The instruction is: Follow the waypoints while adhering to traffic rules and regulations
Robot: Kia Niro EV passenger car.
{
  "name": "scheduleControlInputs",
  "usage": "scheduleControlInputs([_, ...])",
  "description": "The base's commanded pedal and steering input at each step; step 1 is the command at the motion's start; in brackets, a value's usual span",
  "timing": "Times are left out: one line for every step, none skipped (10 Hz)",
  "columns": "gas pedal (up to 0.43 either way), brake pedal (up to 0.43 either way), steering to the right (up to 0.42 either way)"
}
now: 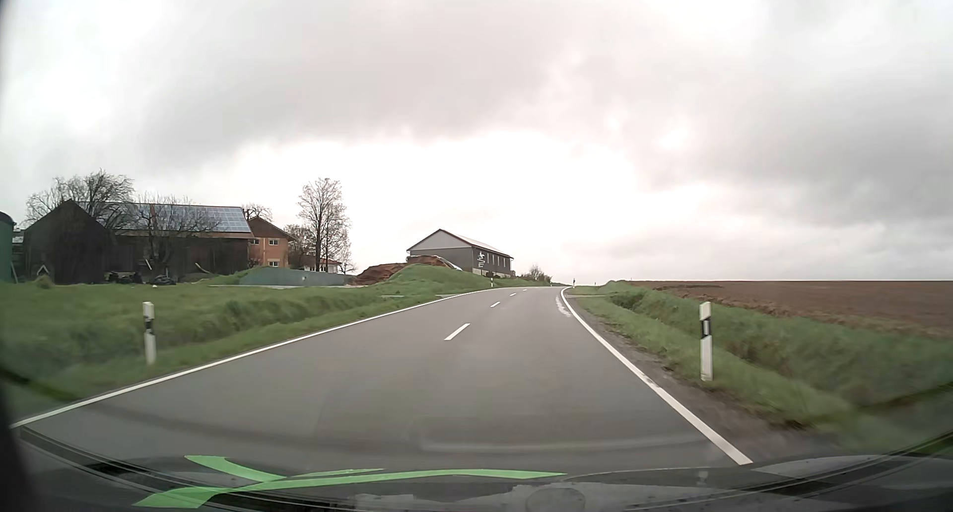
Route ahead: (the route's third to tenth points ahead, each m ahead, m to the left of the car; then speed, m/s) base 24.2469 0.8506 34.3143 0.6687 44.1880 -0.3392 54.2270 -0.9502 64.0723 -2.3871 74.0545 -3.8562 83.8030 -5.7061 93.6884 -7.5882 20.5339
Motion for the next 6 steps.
scheduleControlInputs([0.118,0.000,0.010])
scheduleControlInputs([0.138,0.000,0.010])
scheduleControlInputs([0.209,0.000,0.010])
scheduleControlInputs([0.209,0.000,0.008])
scheduleControlInputs([0.228,0.000,0.008])
scheduleControlInputs([0.240,0.000,0.008])
